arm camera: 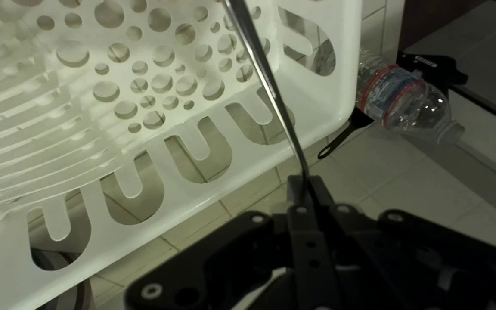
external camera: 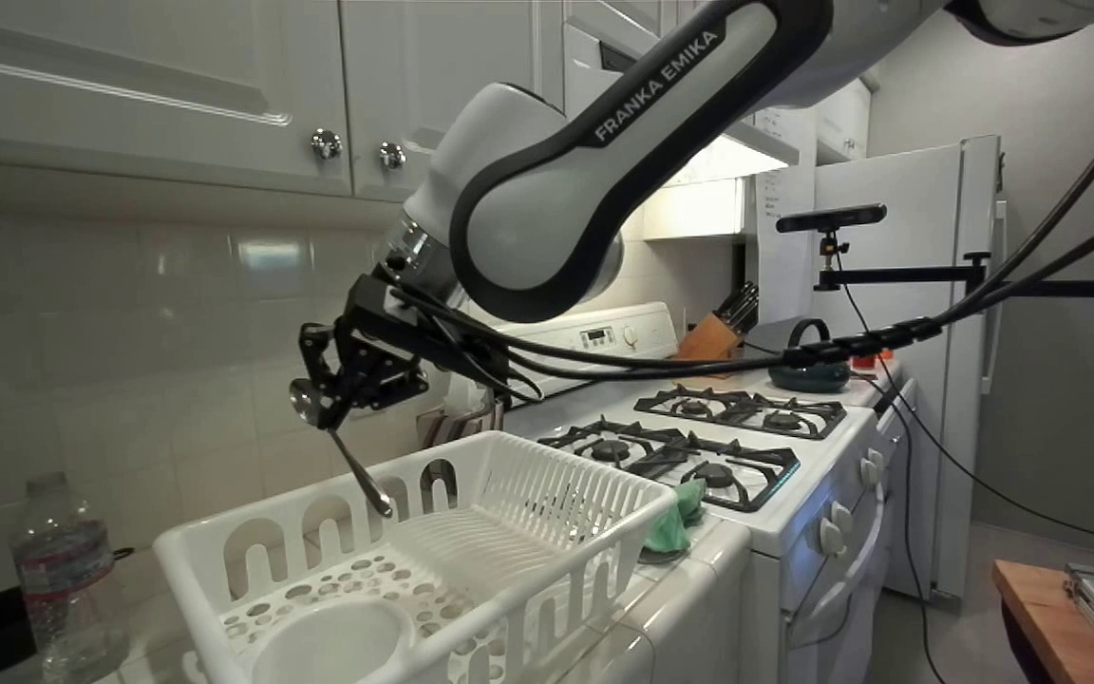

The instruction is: Put two silver spoons in the cutlery holder on the dishrack.

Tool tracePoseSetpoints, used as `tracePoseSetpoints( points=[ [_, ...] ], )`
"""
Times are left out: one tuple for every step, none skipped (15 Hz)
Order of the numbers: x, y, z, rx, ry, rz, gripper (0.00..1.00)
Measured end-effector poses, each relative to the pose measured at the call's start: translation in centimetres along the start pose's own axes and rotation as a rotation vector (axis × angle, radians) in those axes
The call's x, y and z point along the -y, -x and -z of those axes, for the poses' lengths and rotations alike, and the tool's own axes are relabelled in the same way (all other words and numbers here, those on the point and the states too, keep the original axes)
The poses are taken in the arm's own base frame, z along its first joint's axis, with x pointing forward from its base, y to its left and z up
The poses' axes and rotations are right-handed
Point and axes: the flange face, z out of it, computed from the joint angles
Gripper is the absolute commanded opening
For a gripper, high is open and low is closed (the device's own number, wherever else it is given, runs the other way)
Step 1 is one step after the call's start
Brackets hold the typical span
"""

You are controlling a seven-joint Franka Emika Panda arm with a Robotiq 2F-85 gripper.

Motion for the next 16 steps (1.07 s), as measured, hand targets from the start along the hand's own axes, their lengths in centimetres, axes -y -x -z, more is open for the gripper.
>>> tracePoseSetpoints(
  points=[
    [0.3,0.4,-0.2,-0.001,-0.002,0.007,0.01],
    [0.6,0.8,-0.4,-0.003,-0.005,0.015,0.01],
    [0.9,1.3,-0.6,-0.004,-0.006,0.024,0.01],
    [1.1,1.7,-0.7,-0.007,-0.007,0.035,0.01],
    [1.3,2.2,-0.8,-0.012,-0.008,0.046,0.01],
    [1.5,2.6,-0.9,-0.016,-0.008,0.057,0.01],
    [1.7,3.0,-1.1,-0.02,-0.005,0.069,0.01],
    [1.8,3.5,-1.3,-0.025,-0.001,0.08,0.01],
    [1.8,3.9,-1.6,-0.03,0.003,0.091,0.01],
    [1.9,4.4,-1.8,-0.034,0.008,0.101,0.01],
    [1.9,4.7,-2.1,-0.038,0.011,0.109,0.01],
    [2.0,5.2,-2.3,-0.04,0.013,0.114,0.01],
    [2.0,5.5,-2.5,-0.044,0.013,0.117,0.01],
    [2.1,5.8,-2.6,-0.047,0.012,0.119,0.01],
    [2.2,6.1,-2.7,-0.05,0.012,0.121,0.01],
    [2.2,6.4,-2.8,-0.053,0.012,0.125,0.01]
  ],
)
